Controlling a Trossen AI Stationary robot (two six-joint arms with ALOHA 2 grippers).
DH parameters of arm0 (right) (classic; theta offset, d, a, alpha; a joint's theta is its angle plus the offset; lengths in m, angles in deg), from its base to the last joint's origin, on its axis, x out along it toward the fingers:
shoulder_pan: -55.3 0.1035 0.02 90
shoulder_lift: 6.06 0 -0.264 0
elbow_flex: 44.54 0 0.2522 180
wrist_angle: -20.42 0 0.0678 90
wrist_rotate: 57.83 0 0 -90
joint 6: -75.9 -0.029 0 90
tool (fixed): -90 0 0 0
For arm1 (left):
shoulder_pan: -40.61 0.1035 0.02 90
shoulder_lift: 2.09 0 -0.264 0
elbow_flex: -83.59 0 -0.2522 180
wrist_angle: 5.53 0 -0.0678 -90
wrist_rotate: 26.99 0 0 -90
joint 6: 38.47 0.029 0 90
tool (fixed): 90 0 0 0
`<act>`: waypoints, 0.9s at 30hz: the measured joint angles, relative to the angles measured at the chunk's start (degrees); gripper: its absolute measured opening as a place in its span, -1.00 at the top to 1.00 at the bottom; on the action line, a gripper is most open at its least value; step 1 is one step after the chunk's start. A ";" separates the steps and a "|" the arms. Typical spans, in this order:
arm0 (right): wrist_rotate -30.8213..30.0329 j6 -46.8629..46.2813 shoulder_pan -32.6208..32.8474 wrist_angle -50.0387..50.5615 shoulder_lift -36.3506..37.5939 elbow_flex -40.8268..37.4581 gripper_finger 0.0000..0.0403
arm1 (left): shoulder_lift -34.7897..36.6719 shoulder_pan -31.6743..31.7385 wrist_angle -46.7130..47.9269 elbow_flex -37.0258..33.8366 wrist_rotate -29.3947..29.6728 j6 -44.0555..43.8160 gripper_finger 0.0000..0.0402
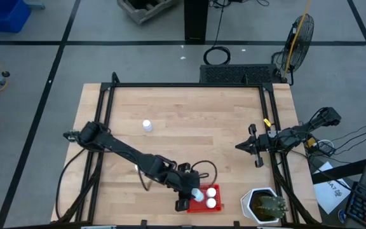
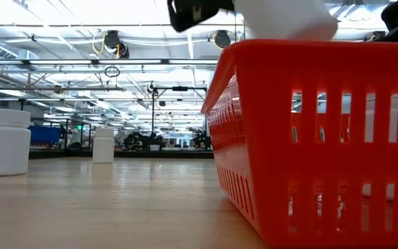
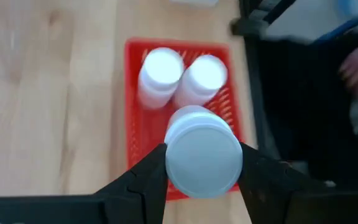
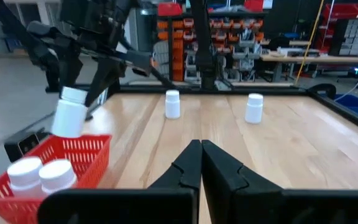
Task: Pick and place pill bottles into a basket
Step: Put the white pill bottle into the red basket
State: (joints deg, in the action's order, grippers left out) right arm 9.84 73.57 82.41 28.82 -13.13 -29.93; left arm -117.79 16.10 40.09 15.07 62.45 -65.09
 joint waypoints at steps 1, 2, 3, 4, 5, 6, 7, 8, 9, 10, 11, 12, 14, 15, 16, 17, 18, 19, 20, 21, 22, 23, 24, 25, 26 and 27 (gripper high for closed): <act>0.01 0.01 0.00 -0.02 -0.04 0.02 0.99 | -1.31 0.07 0.16 1.61 0.20 0.42 0.16; -0.01 0.00 0.00 -0.04 -0.04 0.02 0.99 | -2.47 0.16 0.31 2.98 0.19 1.23 0.18; -0.03 0.00 0.00 -0.05 -0.12 0.02 0.99 | -3.31 0.20 1.21 4.17 0.10 1.98 0.18; -0.01 0.00 0.00 -0.04 -0.16 0.02 0.99 | -4.27 0.27 1.80 5.30 -0.40 2.49 0.18; -0.02 0.00 0.00 -0.08 -0.15 0.02 0.99 | -5.38 0.26 1.63 6.63 -0.54 2.94 0.18; -0.02 0.00 0.00 -0.23 -0.19 0.02 0.99 | -6.36 0.21 1.60 7.78 -0.85 3.52 0.18; -0.06 -0.02 0.00 -0.48 -0.33 0.02 0.98 | -7.04 0.15 3.01 8.72 -0.86 3.83 0.17; -0.02 0.00 0.00 -0.14 -0.43 0.02 0.98 | -7.50 0.11 5.35 9.64 -0.95 3.86 0.16; -0.01 0.00 0.00 -0.10 -0.42 0.02 0.98 | -8.24 0.03 6.91 10.68 -0.92 3.68 0.14; -0.03 0.00 0.00 -0.13 -0.52 0.02 0.98 | -8.66 0.00 7.01 11.65 -0.96 3.56 0.14; -0.06 -0.01 -0.01 -0.28 -0.63 0.02 0.98 | -8.89 -0.06 7.91 12.21 -0.89 3.50 0.14; -0.03 0.00 0.00 -0.23 -0.70 0.02 0.98 | -9.26 -0.15 8.77 12.46 -0.88 3.43 0.15; -0.04 0.00 0.00 -0.11 -0.77 0.02 0.98 | -9.91 -0.31 7.69 12.54 -0.88 3.59 0.18; -0.04 0.00 0.00 -0.27 -0.84 0.02 0.98 | -10.29 -0.42 7.48 12.54 -0.81 3.71 0.18; -0.04 0.00 0.00 -0.41 -0.96 0.02 0.98 | -10.64 -0.59 7.90 12.54 -0.46 3.68 0.18; -0.02 0.00 0.00 -0.06 -0.94 0.02 0.98 | -10.71 -0.80 8.30 12.54 -0.44 3.62 0.18; -0.01 0.01 0.00 -0.22 -0.91 0.02 0.98 | -10.89 -0.92 8.14 12.54 -0.53 3.60 0.18; -0.08 0.00 0.00 -0.34 -1.15 0.02 0.98 | -11.12 -1.16 7.66 12.58 -0.51 3.58 0.17; -0.06 0.01 0.00 -0.47 -1.26 0.02 0.98 | -11.26 -1.41 7.50 12.61 -0.47 3.65 0.16; 0.02 0.00 0.00 -0.10 -1.27 0.02 0.98 | -11.34 -1.62 7.72 12.61 -0.35 3.79 0.15; -0.01 0.00 0.00 -0.15 -1.32 0.01 0.98 | -11.56 -1.81 8.01 12.61 0.00 3.92 0.15; -0.04 0.00 0.00 -0.24 -1.40 0.02 0.98 | -11.71 -1.93 8.06 12.61 0.31 4.08 0.15; -0.04 0.00 0.00 -0.30 -1.46 0.02 0.98 | -11.75 -1.97 8.39 12.61 0.46 4.23 0.16; -0.05 0.00 0.00 -0.21 -1.51 0.02 0.98 | -11.76 -1.93 9.03 12.61 0.61 4.32 0.18; -0.05 0.00 0.00 -0.20 -1.51 0.02 0.98 | -11.76 -1.79 9.44 12.61 0.62 4.33 0.18; -0.06 0.00 0.00 -0.23 -1.49 0.02 0.98 | -11.76 -1.57 9.51 12.61 0.94 4.46 0.18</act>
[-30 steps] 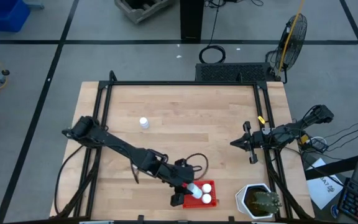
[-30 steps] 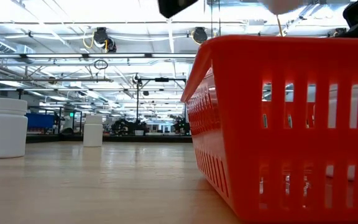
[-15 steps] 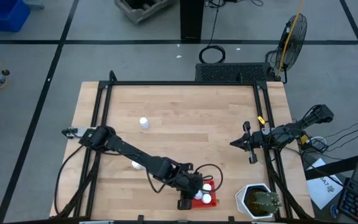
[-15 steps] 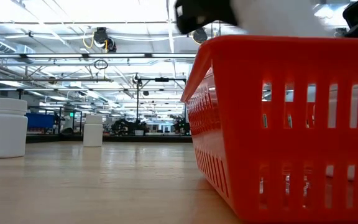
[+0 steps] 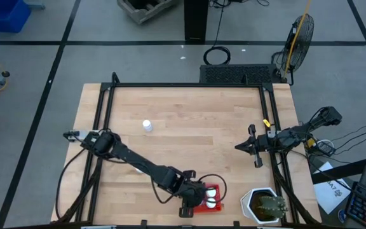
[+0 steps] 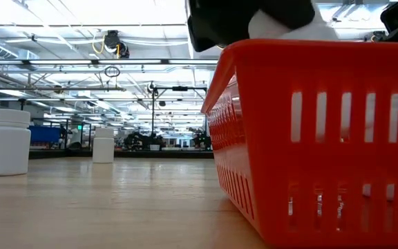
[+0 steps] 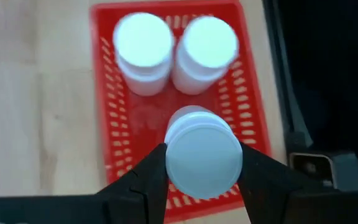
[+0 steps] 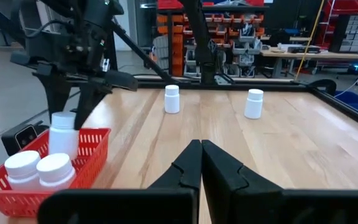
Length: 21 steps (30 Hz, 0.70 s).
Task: Pick and place pill bottles into a basket
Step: Put the white pill bottle into the red basket
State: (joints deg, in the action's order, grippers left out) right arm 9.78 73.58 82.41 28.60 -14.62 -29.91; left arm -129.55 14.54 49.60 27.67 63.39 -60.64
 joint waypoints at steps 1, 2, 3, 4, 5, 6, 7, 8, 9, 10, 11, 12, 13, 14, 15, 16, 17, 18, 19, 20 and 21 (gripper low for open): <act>0.02 0.00 0.00 -0.01 0.00 0.00 0.98 | 0.00 0.21 0.22 0.00 0.66 0.02 0.18; 0.02 0.00 0.00 0.01 -0.02 0.00 0.98 | 0.00 0.50 0.73 0.00 1.14 0.06 0.18; 0.00 0.00 0.00 0.01 0.00 0.00 0.98 | 0.00 0.84 1.09 0.00 1.18 0.11 0.17; 0.00 0.00 0.00 0.01 0.00 0.00 0.98 | 0.00 1.19 1.29 0.00 1.18 0.11 0.15; 0.00 0.00 0.00 0.01 0.00 0.00 0.98 | 0.00 1.54 1.57 0.00 1.20 0.10 0.13; 0.00 0.00 0.00 0.01 0.00 0.00 0.98 | 0.00 1.82 1.93 0.00 1.20 0.11 0.12; 0.00 -0.01 0.00 0.01 0.00 -0.01 0.98 | 0.00 2.10 2.17 -0.01 1.18 0.30 0.12; 0.00 0.00 0.00 -0.02 0.00 0.00 0.98 | 0.00 2.35 2.20 -0.02 1.18 0.70 0.13; 0.00 0.00 0.00 -0.02 0.00 0.00 0.98 | 0.00 2.53 2.18 -0.02 1.19 1.08 0.15; 0.00 0.00 0.00 -0.02 0.00 0.00 0.98 | 0.00 2.69 2.18 -0.02 1.17 1.52 0.17; 0.00 0.00 0.00 -0.02 0.00 0.00 0.98 | 0.00 2.88 2.18 -0.02 1.13 1.83 0.18; 0.00 0.00 0.00 -0.02 0.00 0.00 0.98 | 0.00 3.07 2.18 -0.02 0.77 2.14 0.18; 0.00 0.00 0.00 -0.02 0.00 0.00 0.98 | 0.00 3.22 2.18 -0.02 0.49 2.18 0.18; 0.00 0.00 0.00 -0.02 0.00 0.00 0.98 | 0.00 3.36 2.15 -0.02 -0.09 2.19 0.18; 0.00 0.00 0.00 -0.02 0.00 0.00 0.98 | 0.00 3.50 2.13 -0.05 -0.51 2.19 0.16; 0.00 0.00 0.00 -0.02 0.00 0.00 0.98 | 0.00 3.57 2.13 -0.07 -0.55 2.20 0.13; 0.00 0.00 0.00 -0.02 0.00 0.00 0.98 | 0.00 3.55 2.11 -0.07 -0.61 2.21 0.11; 0.00 0.00 0.00 -0.02 0.00 0.00 0.98 | 0.00 3.58 2.09 -0.07 -0.55 2.20 0.09; 0.00 0.00 0.00 -0.01 0.00 0.00 0.98 | -0.22 3.61 1.90 -0.07 -0.53 2.21 0.09; 0.00 0.00 0.00 0.00 0.00 0.00 0.98 | -0.52 3.60 1.51 -0.07 -0.59 2.21 0.09; 0.00 0.00 0.00 0.01 0.00 -0.02 0.98 | -0.77 3.59 1.49 -0.07 -0.92 2.21 0.11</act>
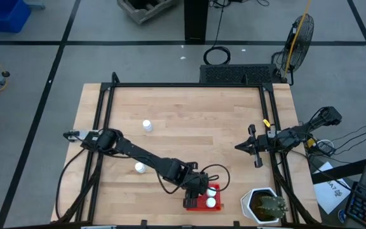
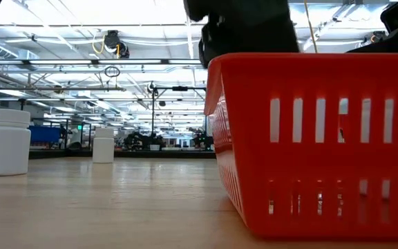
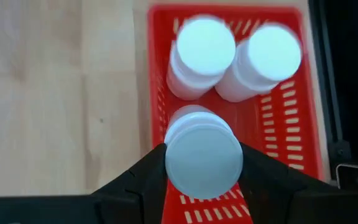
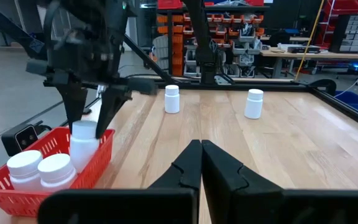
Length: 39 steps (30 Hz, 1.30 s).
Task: Pick and place pill bottles into a basket
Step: Put the white pill bottle into the red basket
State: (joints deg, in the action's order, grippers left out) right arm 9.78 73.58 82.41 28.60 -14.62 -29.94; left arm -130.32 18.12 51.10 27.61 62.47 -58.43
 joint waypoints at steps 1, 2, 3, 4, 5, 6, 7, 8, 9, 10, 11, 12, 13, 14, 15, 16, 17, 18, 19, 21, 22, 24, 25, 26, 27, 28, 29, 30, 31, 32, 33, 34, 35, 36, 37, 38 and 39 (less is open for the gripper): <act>0.00 0.00 0.00 0.02 0.00 0.02 0.98 | -0.33 -0.01 0.50 -0.02 -0.69 -0.03 0.13; 0.00 0.00 0.00 0.02 0.02 0.02 0.98 | -1.03 -0.03 0.61 -0.02 -1.63 -0.18 0.16; -0.02 -0.02 0.00 0.08 0.04 0.02 0.98 | -1.60 -0.03 0.30 -0.02 -2.64 -0.55 0.18; 0.00 0.00 -0.02 0.09 0.00 0.02 0.98 | -1.93 -0.03 0.44 -0.02 -2.93 -0.67 0.18; -0.02 0.00 0.00 0.02 -0.04 0.02 0.98 | -2.23 -0.05 0.38 0.04 -2.91 -1.08 0.18; 0.00 0.00 0.00 -0.09 -0.10 0.02 0.98 | -2.41 -0.16 0.51 0.11 -2.96 -1.23 0.18; 0.00 -0.01 -0.01 0.09 -0.07 0.02 0.98 | -2.51 -0.30 0.43 0.12 -3.07 -1.36 0.18; 0.00 -0.01 0.00 0.12 -0.11 0.02 0.98 | -2.51 -0.42 0.70 0.13 -3.05 -1.78 0.18; -0.03 0.00 0.00 0.00 -0.20 0.02 0.98 | -2.53 -0.52 1.03 0.11 -2.95 -2.32 0.15; -0.01 0.00 0.00 0.00 -0.28 0.02 0.98 | -2.53 -0.59 1.33 0.11 -2.91 -2.72 0.12; 0.02 0.00 0.00 0.15 -0.33 0.02 0.98 | -2.42 -0.70 1.64 0.11 -2.88 -2.86 0.09; 0.00 -0.02 0.00 0.13 -0.35 0.02 0.98 | -2.22 -0.87 1.91 0.10 -2.67 -2.87 0.07; 0.00 0.00 0.00 0.11 -0.37 0.02 0.98 | -2.18 -0.91 2.18 0.09 -2.65 -3.04 0.06; 0.00 0.00 0.00 0.17 -0.39 0.02 0.98 | -2.14 -0.95 2.53 0.09 -2.72 -3.10 0.06; 0.00 0.00 0.00 0.17 -0.43 0.02 0.98 | -2.12 -0.95 2.77 0.09 -3.16 -3.14 0.08; 0.00 -0.01 0.00 0.14 -0.44 0.02 0.98 | -2.11 -0.95 3.26 0.07 -3.71 -3.30 0.10; 0.00 0.00 -0.01 0.12 -0.44 0.02 0.98 | -2.11 -0.95 4.05 0.09 -3.93 -3.78 0.13; 0.00 0.00 0.00 0.16 -0.44 0.02 0.98 | -2.09 -0.95 4.77 0.09 -4.09 -4.41 0.16; 0.00 0.00 -0.01 0.15 -0.44 0.02 0.98 | -2.08 -0.95 5.31 0.09 -4.21 -4.68 0.18; 0.00 0.00 0.00 0.03 -0.44 0.02 0.98 | -2.05 -0.95 5.62 0.09 -4.24 -4.88 0.18; 0.00 0.00 -0.02 0.11 -0.44 0.02 0.98 | -2.05 -0.95 5.37 0.09 -4.20 -4.98 0.18; 0.00 0.00 0.00 0.14 -0.44 0.02 0.98 | -1.94 -0.95 4.56 0.05 -4.21 -4.98 0.14; 0.00 0.00 0.00 0.13 -0.44 0.02 0.98 | -1.87 -0.93 4.52 0.03 -4.36 -4.98 0.10; 0.00 0.00 -0.01 0.15 -0.44 0.01 0.98 | -1.87 -0.93 4.57 0.01 -4.68 -4.98 0.06; 0.00 0.00 0.00 0.15 -0.42 0.02 0.98 | -1.87 -0.91 4.75 -0.02 -5.20 -5.02 0.02; 0.00 0.00 0.00 0.14 -0.42 0.02 0.98 | -1.87 -0.91 5.26 -0.12 -5.49 -5.32 -0.01; 0.00 0.00 0.00 0.11 -0.42 0.02 0.98 | -1.78 -0.85 6.06 -0.23 -5.52 -5.67 -0.02; 0.00 0.00 0.00 0.13 -0.44 0.02 0.98 | -1.72 -0.84 6.73 -0.26 -5.61 -5.81 -0.03; 0.00 0.00 0.00 0.11 -0.42 0.01 0.98 | -1.51 -0.82 6.98 -0.26 -5.97 -6.15 -0.02; 0.00 0.00 0.00 0.11 -0.42 0.02 0.98 | -1.15 -0.67 7.03 -0.25 -6.11 -6.21 0.00; 0.00 0.00 0.00 0.11 -0.42 0.02 0.98 | -0.74 -0.58 7.10 -0.24 -6.10 -6.22 0.02; 0.00 0.00 0.00 0.13 -0.42 0.02 0.98 | -0.55 -0.45 7.05 -0.22 -6.07 -6.28 0.05; 0.00 0.00 -0.01 0.13 -0.42 0.02 0.98 | -0.47 -0.37 6.59 -0.20 -6.15 -6.35 0.09; 0.00 -0.01 0.00 0.13 -0.42 0.02 0.98 | -0.47 -0.30 6.28 -0.17 -6.38 -6.34 0.12; 0.00 0.00 0.00 0.07 -0.42 0.02 0.98 | -0.50 -0.16 6.28 -0.17 -6.63 -6.29 0.16; 0.00 0.00 0.00 0.02 -0.42 0.02 0.98 | -0.50 -0.03 6.54 -0.19 -7.18 -6.29 0.20; 0.00 -0.02 0.00 0.04 -0.42 0.02 0.98 | -0.50 0.04 6.62 -0.17 -8.13 -6.38 0.24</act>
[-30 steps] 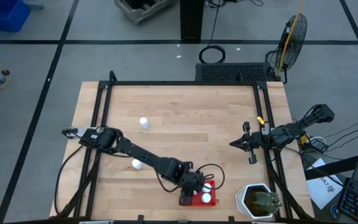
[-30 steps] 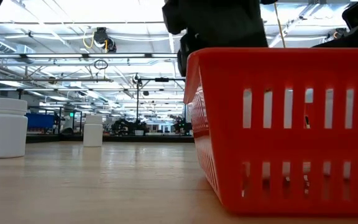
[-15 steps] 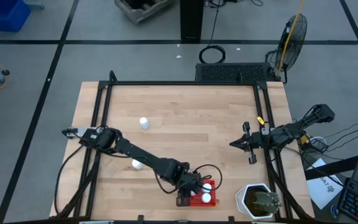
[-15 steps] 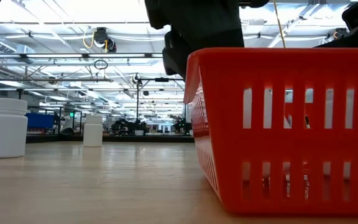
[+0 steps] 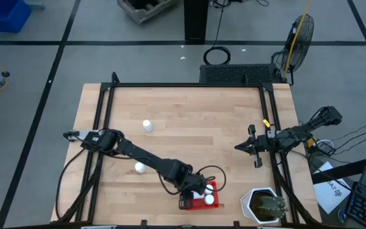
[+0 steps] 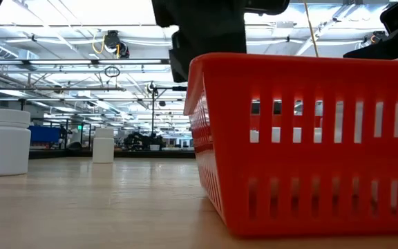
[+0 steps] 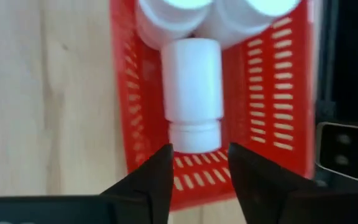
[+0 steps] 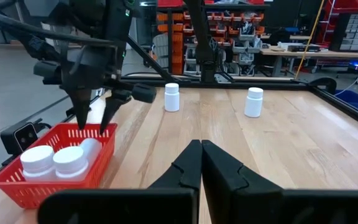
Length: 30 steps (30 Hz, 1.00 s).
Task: Pick and place pill bottles into a basket
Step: Put the white pill bottle into the red basket
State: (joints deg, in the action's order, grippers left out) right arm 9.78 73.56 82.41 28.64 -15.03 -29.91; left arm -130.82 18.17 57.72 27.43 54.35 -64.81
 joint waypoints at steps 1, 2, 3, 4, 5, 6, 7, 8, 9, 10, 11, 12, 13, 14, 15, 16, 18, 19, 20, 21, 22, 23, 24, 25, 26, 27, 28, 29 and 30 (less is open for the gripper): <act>0.00 0.02 0.00 0.00 -0.02 0.00 0.98 | 0.00 0.04 -0.05 0.00 -1.23 -0.53 0.27; 0.00 0.02 0.00 -0.02 0.00 0.00 0.98 | 0.00 0.18 -0.10 0.02 -2.45 -0.87 0.30; 0.00 0.02 0.00 -0.02 0.00 0.00 0.98 | 0.00 0.31 -0.06 0.02 -3.44 -1.22 0.32; 0.00 0.02 0.00 -0.02 -0.02 0.00 0.98 | 0.00 0.32 -0.09 0.02 -4.03 -1.33 0.34; 0.00 0.02 -0.01 -0.02 -0.02 -0.01 0.98 | 0.00 0.32 -0.23 0.02 -4.12 -1.40 0.34; 0.00 0.02 -0.01 -0.01 0.00 0.00 0.98 | 0.00 0.33 -0.55 0.02 -4.00 -1.40 0.34; 0.00 0.02 -0.01 -0.02 -0.02 0.00 0.98 | 0.00 0.34 -1.14 0.02 -3.96 -1.40 0.33; 0.00 0.02 0.00 -0.02 -0.01 0.00 0.98 | 0.00 0.25 -1.91 0.02 -3.99 -1.40 0.31; 0.00 0.01 0.00 -0.02 -0.02 0.00 0.98 | 0.00 0.14 -2.72 0.02 -4.02 -1.37 0.28; 0.00 0.02 -0.02 -0.02 -0.02 0.00 0.98 | 0.00 0.00 -3.53 0.02 -3.96 -1.13 0.25; 0.00 0.02 0.00 -0.02 -0.01 0.00 0.98 | 0.00 -0.22 -4.50 0.03 -3.68 -0.69 0.21; 0.00 0.02 0.00 -0.02 -0.02 -0.02 0.98 | 0.00 -0.54 -5.14 0.07 -3.02 -0.39 0.16; 0.00 0.01 0.00 -0.02 -0.01 0.00 0.98 | 0.00 -0.79 -5.41 0.09 -2.29 -0.31 0.11; 0.00 0.02 0.00 -0.02 0.00 0.00 0.98 | 0.00 -1.01 -5.28 0.11 -1.52 -0.31 0.06; 0.00 0.00 0.00 -0.02 0.00 0.00 0.98 | 0.00 -1.20 -5.08 0.11 -0.66 -0.31 0.00; 0.00 0.02 -0.01 -0.01 -0.01 -0.01 0.98 | 0.00 -1.30 -4.80 0.11 0.10 -0.33 -0.05; 0.00 0.01 0.00 -0.02 -0.02 0.00 0.98 | 0.00 -1.57 -4.81 0.11 1.31 -0.34 -0.16; 0.00 0.01 0.00 -0.01 -0.02 0.00 0.98 | 0.00 -1.59 -5.09 0.11 1.43 -0.09 -0.21; 0.00 0.02 0.00 -0.02 -0.01 0.00 0.98 | 0.00 -1.59 -5.46 0.11 2.09 0.35 -0.26; 0.00 0.02 0.00 -0.02 -0.02 0.00 0.98 | -0.22 -1.59 -6.04 0.13 2.69 0.35 -0.30; 0.00 0.02 -0.01 -0.02 0.00 0.00 0.98 | -0.40 -1.59 -6.56 0.15 2.91 0.36 -0.33; 0.00 0.02 0.00 0.00 -0.02 -0.02 0.98 | -0.54 -1.59 -6.47 0.15 3.28 0.40 -0.36; 0.00 0.00 0.00 0.00 0.00 0.00 0.98 | -0.82 -1.59 -6.27 0.06 3.57 0.44 -0.38; 0.00 0.02 0.00 0.00 0.00 0.00 0.98 | -1.30 -1.59 -6.31 0.00 3.70 0.33 -0.39; 0.00 0.01 -0.01 0.00 -0.01 0.00 0.98 | -1.60 -1.59 -6.25 -0.04 3.89 0.29 -0.40; 0.00 0.02 0.00 0.02 -0.02 0.00 0.98 | -1.78 -1.59 -5.87 -0.14 4.38 0.30 -0.40; 0.00 0.02 -0.01 0.02 0.01 -0.01 0.98 | -1.84 -1.59 -5.45 -0.18 5.04 0.22 -0.40; 0.00 0.02 0.00 0.10 0.02 0.00 0.98 | -2.04 -1.59 -5.77 -0.20 5.87 0.22 -0.41; 0.00 0.01 0.00 0.10 0.00 0.00 0.98 | -2.10 -1.67 -6.26 -0.18 6.26 0.24 -0.41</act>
State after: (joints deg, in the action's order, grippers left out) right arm 9.78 73.57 82.41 28.75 -15.04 -29.92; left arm -132.92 16.50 51.46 27.26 60.61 -64.57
